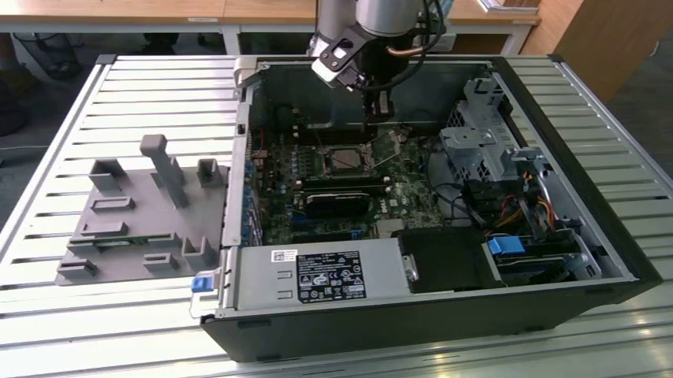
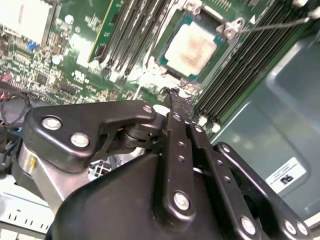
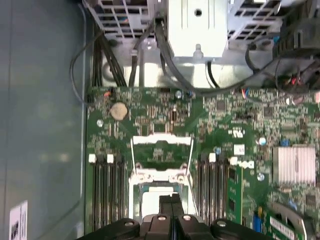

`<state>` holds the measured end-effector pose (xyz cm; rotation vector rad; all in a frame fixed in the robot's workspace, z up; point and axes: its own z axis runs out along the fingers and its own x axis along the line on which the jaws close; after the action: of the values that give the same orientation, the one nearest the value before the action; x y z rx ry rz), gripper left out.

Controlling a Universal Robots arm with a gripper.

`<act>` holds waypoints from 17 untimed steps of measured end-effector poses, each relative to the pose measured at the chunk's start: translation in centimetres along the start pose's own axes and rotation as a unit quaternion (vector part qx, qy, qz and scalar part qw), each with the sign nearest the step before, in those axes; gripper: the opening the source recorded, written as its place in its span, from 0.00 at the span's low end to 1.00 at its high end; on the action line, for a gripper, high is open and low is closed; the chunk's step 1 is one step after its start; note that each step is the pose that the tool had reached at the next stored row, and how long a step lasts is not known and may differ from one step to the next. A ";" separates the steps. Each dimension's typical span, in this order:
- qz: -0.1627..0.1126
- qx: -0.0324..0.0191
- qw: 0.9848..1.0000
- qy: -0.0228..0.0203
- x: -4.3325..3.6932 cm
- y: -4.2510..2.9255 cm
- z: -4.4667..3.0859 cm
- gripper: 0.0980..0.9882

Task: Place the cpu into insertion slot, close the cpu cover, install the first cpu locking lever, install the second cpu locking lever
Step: 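Close the cpu cover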

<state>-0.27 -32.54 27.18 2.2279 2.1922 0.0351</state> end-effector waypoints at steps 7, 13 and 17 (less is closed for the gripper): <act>-0.012 0.000 1.000 0.001 0.01 0.67 0.25 0.02; -0.019 0.000 1.000 0.001 0.02 1.45 0.39 0.02; -0.019 0.000 1.000 0.001 0.03 1.99 0.50 0.02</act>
<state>1.73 -32.53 26.73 2.1876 2.2340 0.0368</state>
